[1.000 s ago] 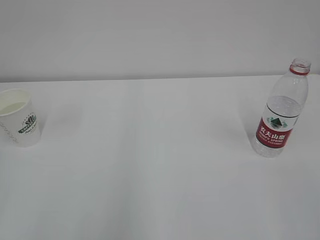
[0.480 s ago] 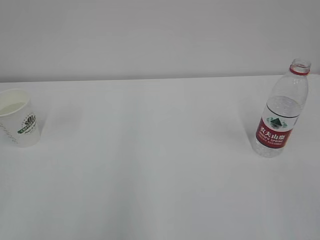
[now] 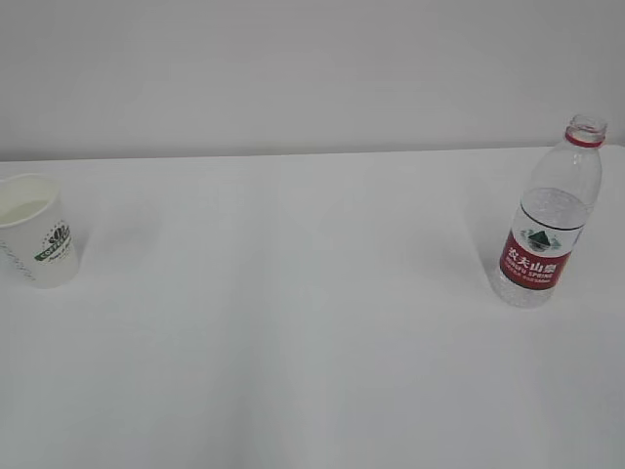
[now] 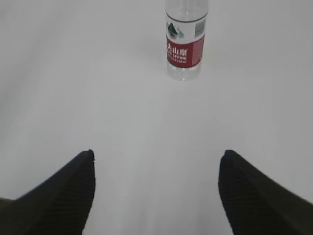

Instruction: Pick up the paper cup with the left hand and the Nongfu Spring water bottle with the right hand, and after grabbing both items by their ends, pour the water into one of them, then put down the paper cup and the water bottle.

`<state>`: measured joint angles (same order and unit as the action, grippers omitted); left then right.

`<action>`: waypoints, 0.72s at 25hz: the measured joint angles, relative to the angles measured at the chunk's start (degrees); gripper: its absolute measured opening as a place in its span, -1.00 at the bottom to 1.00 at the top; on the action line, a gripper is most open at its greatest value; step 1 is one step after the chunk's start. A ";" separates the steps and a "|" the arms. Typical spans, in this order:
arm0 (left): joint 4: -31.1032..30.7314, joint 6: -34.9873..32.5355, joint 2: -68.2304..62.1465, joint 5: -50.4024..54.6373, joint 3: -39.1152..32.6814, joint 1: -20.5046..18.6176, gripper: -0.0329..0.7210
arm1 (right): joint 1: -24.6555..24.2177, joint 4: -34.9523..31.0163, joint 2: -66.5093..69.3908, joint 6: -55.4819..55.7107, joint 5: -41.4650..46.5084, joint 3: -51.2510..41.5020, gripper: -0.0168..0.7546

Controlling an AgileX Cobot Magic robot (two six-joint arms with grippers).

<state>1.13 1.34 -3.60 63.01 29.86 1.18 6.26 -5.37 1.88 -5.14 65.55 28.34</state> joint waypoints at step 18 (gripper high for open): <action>0.08 0.00 3.38 -0.09 0.00 0.00 0.36 | 0.00 0.22 -2.73 0.09 0.00 0.00 0.58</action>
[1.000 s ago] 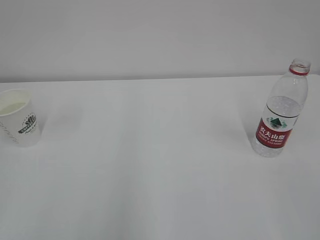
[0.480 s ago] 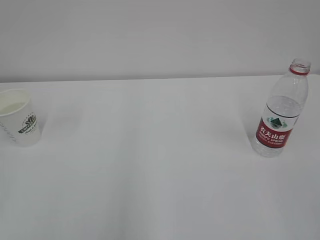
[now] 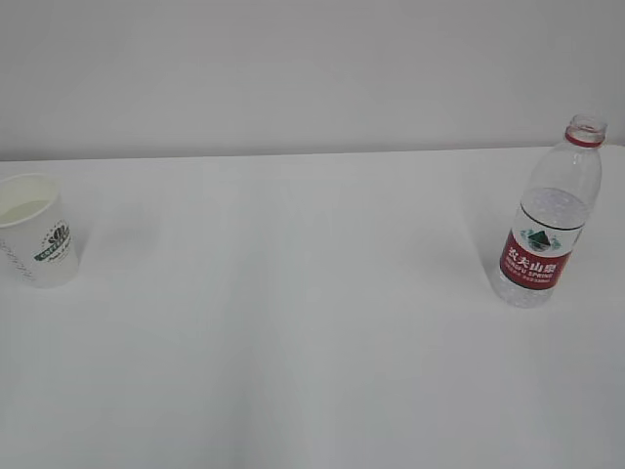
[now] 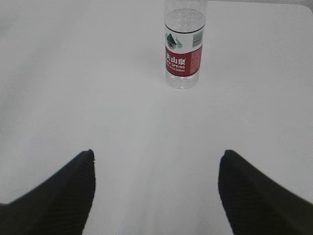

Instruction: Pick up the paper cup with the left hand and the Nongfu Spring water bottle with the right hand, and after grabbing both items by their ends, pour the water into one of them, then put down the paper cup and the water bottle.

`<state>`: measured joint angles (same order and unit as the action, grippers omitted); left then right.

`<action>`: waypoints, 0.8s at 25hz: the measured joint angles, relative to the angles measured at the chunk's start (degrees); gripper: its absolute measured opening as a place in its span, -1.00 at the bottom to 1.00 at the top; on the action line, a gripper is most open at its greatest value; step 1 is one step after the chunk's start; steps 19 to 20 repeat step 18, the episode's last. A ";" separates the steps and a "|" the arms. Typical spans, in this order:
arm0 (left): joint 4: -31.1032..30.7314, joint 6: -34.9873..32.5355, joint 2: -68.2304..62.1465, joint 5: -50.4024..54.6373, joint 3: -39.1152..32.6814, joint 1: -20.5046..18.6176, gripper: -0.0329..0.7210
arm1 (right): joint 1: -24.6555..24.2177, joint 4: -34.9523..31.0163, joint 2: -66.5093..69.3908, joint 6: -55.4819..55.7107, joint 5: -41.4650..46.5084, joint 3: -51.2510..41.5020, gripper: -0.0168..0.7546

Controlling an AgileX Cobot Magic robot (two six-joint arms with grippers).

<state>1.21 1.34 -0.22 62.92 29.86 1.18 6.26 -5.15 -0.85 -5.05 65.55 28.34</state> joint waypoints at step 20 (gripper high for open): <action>0.00 0.00 0.00 0.00 0.00 0.00 0.35 | 0.00 0.00 0.00 0.00 0.00 0.00 0.58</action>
